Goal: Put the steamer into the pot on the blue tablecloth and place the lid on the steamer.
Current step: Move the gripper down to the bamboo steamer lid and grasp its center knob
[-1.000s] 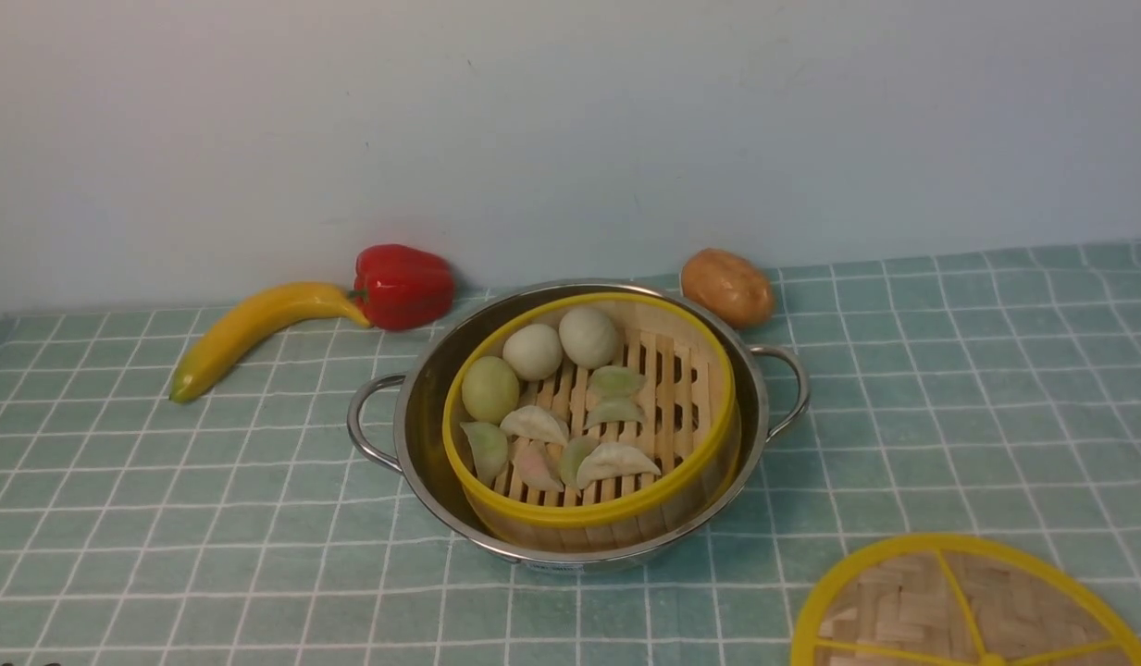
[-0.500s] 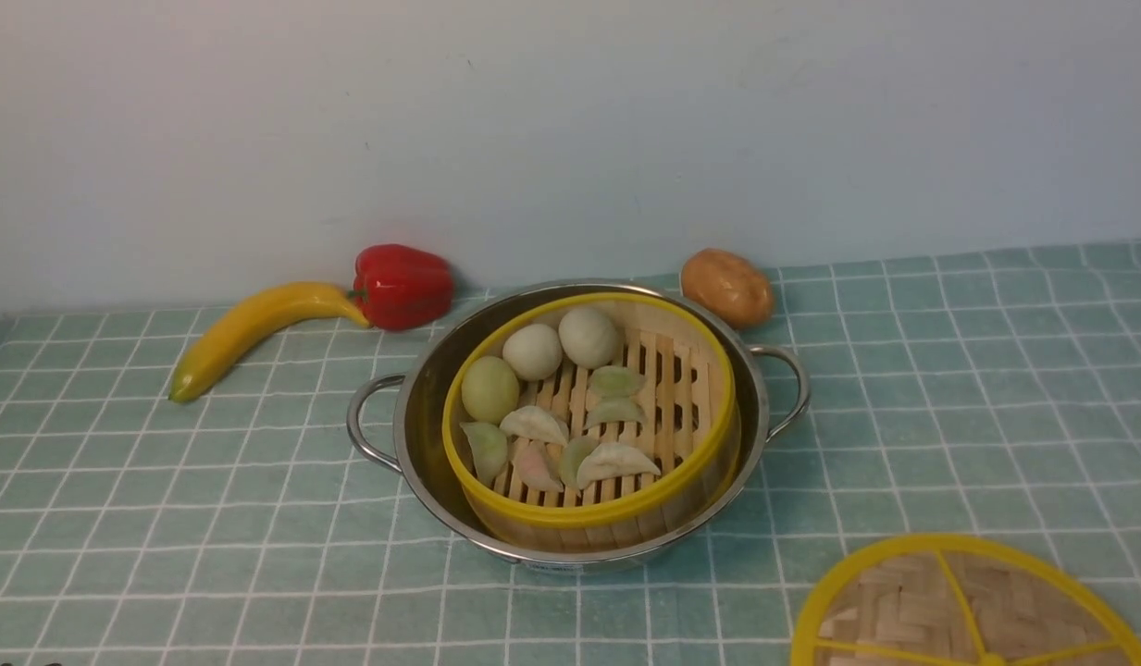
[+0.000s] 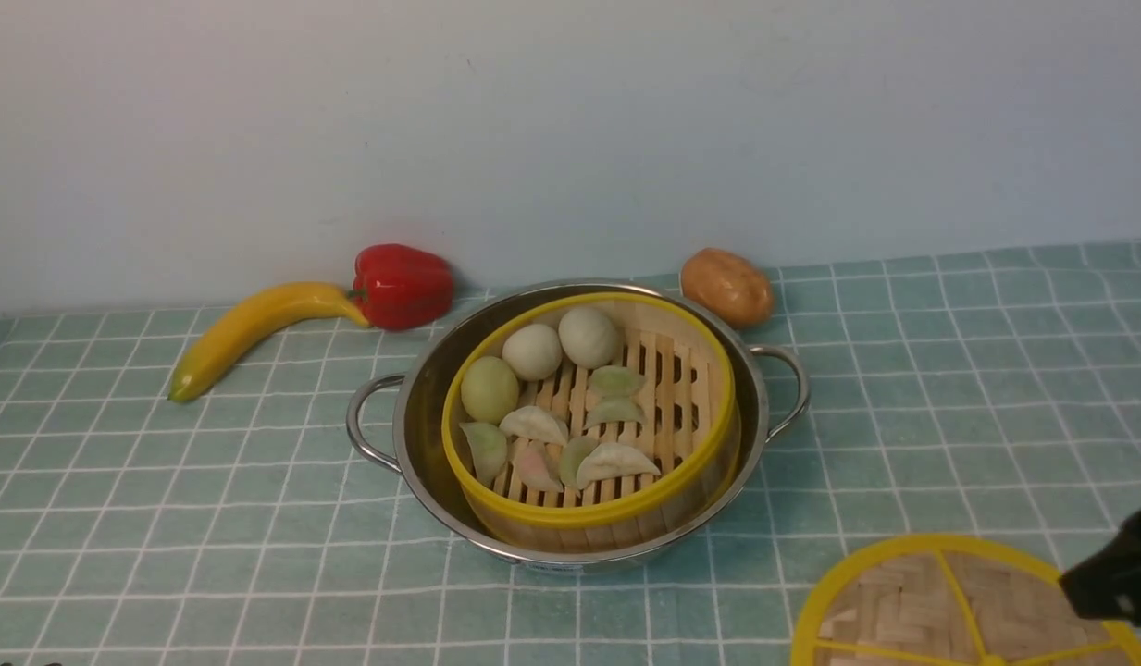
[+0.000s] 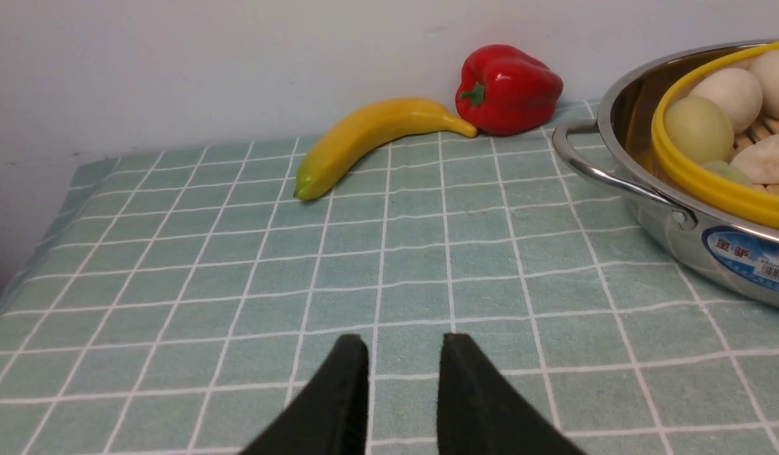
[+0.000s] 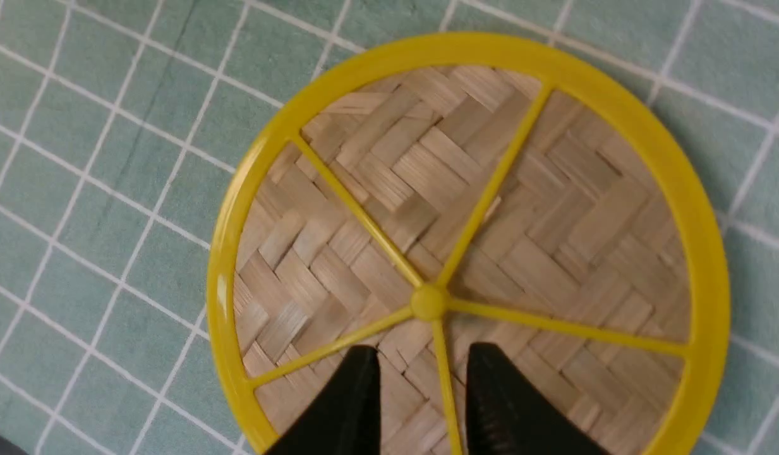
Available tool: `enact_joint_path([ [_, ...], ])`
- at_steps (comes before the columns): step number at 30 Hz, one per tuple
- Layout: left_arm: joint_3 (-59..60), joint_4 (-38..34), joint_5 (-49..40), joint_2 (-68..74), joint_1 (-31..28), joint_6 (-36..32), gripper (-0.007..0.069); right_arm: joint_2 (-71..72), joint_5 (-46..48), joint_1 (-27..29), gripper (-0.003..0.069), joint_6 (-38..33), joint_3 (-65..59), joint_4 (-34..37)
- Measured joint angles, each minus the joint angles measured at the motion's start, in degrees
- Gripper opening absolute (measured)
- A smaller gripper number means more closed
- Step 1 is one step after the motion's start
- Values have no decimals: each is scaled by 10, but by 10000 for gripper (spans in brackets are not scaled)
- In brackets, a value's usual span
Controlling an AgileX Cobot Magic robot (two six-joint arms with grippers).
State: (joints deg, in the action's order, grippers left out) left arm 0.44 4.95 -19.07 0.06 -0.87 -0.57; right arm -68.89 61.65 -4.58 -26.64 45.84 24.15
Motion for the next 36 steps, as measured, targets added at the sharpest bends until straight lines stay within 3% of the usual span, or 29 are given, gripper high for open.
enact_joint_path([
  [3,0,-1,0,0,0,0,160,-47,-2,-61,214,20,32,-31],
  [11,0,-1,0,0,0,0,160,-166,-2,-177,219,187,55,-208],
  [16,0,-1,0,0,0,0,167,-207,-1,-182,222,224,55,-228],
  [36,0,-1,0,0,0,0,190,-264,-21,-183,221,234,59,-219],
])
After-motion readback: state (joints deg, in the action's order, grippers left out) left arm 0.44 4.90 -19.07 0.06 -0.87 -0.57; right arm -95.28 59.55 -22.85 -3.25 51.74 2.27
